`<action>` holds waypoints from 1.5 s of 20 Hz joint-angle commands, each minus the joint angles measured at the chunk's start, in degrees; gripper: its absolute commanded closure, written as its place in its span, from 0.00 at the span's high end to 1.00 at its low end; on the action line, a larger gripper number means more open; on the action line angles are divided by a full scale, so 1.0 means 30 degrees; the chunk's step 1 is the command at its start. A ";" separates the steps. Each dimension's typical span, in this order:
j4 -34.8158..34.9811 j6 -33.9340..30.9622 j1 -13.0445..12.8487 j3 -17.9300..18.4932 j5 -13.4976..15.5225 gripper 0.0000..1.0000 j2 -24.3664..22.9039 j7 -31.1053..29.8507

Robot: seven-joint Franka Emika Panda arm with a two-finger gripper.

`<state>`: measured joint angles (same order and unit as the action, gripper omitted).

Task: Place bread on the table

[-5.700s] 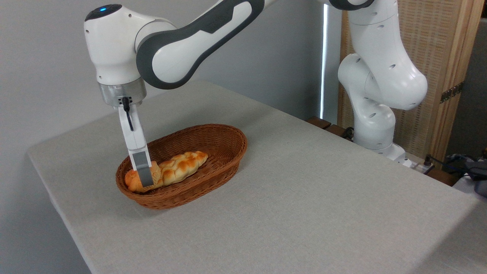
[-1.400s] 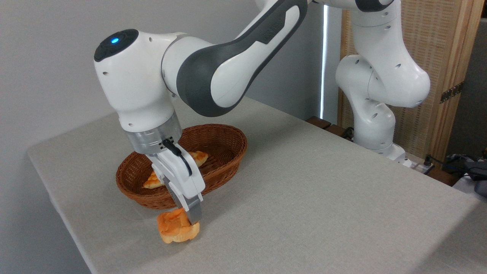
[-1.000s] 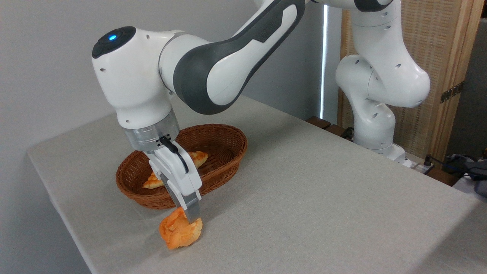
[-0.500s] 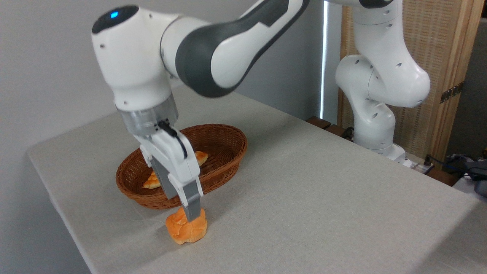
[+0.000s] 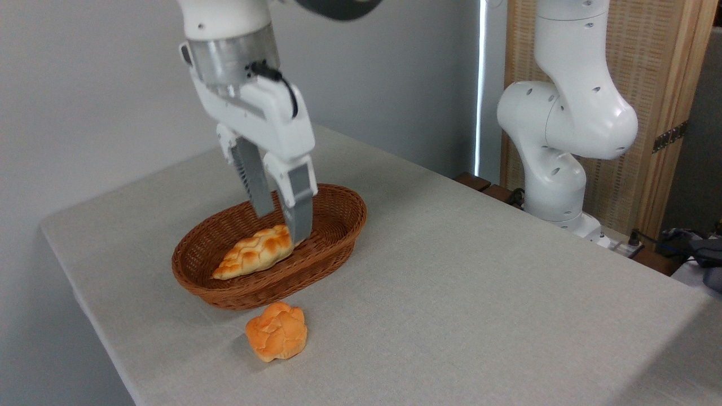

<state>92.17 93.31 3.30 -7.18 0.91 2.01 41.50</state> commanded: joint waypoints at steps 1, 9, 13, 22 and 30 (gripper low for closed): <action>-0.1219 -0.1863 0.0071 0.0079 0.0106 1.00 -0.0465 -0.0209; -0.1106 -0.1807 -0.0659 0.1335 -0.0040 1.00 -0.0494 -0.0122; -0.0902 -0.1077 -0.0983 0.1779 -0.0069 1.00 -0.0640 -0.0063; 0.0037 -0.0605 -0.1687 0.1837 -0.0216 1.00 -0.1168 -0.0033; 0.0037 -0.0459 -0.2976 0.3391 -0.0216 1.00 -0.1139 -0.0033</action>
<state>90.72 90.28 -3.85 1.33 0.89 -0.13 41.46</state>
